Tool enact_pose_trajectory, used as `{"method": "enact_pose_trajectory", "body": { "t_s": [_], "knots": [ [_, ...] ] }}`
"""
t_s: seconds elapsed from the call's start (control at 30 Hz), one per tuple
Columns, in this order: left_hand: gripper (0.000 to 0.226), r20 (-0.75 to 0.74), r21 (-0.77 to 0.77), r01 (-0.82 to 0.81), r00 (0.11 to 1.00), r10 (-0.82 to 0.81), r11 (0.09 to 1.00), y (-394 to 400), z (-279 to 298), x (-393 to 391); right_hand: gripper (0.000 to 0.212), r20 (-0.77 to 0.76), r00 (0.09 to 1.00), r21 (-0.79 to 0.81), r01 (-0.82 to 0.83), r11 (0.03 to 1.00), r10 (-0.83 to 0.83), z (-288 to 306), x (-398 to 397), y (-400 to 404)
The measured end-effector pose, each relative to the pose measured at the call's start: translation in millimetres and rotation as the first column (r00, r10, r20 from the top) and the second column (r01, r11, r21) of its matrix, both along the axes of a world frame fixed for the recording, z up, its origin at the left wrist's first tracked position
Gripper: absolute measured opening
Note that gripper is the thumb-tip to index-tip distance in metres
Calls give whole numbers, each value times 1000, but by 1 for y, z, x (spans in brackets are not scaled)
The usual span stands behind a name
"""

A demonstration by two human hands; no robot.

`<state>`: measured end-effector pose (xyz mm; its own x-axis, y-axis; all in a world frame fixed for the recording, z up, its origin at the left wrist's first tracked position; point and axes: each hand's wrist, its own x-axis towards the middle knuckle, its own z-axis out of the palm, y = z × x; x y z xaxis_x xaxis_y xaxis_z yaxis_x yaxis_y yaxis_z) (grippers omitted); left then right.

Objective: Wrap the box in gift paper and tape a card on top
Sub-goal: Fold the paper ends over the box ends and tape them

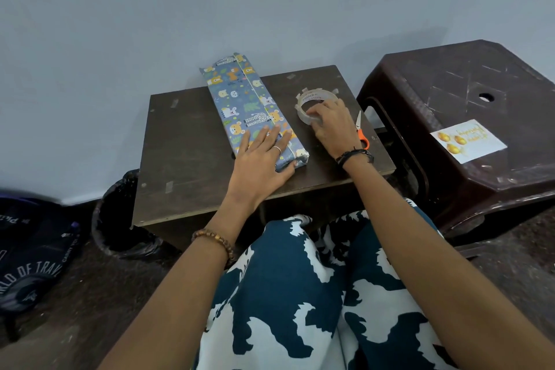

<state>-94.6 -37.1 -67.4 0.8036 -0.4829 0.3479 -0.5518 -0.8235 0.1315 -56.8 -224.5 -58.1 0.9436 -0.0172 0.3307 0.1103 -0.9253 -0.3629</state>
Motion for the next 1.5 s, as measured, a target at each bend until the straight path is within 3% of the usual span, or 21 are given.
{"method": "enact_pose_trajectory", "body": {
  "t_s": [0.4, 0.63, 0.93, 1.07, 1.23, 1.33, 1.4, 1.5],
  "knots": [
    [60, -7, -2, -7, 1000, 7, 1000, -1, 1, -1, 21, 152, 988, -26, -30, 999, 33, -1, -1, -1],
    [63, -35, 11, -15, 999, 15, 1000, -1, 3, -2, 6, 309, 950, -106, -6, 994, 39, -9, 5, 1],
    [63, -34, 25, -13, 999, 14, 1000, -1, 1, -1, 19, 229, 972, -335, 27, 942, 54, -4, -3, 9],
    [61, -11, 29, -3, 1000, 3, 1000, -1, 0, -1, 16, 287, 958, -384, 96, 918, 20, -6, -5, 11],
    [61, -12, 37, -5, 1000, 5, 999, 0, -1, -1, 29, 315, 947, -255, 143, 956, -58, -2, -14, 19],
    [71, -85, 42, 26, 996, -22, 999, 2, 4, 0, 34, 212, 965, -57, 170, 984, -155, 4, -26, 18],
    [84, -147, 72, 68, 988, -57, 995, 7, 8, 2, 25, 146, 971, 40, 183, 982, -187, 8, -30, 14],
    [92, -105, -14, 84, 991, -85, 996, 24, 10, -6, 15, 291, 950, 215, 45, 976, -108, 20, -41, 21]
  ]
}}
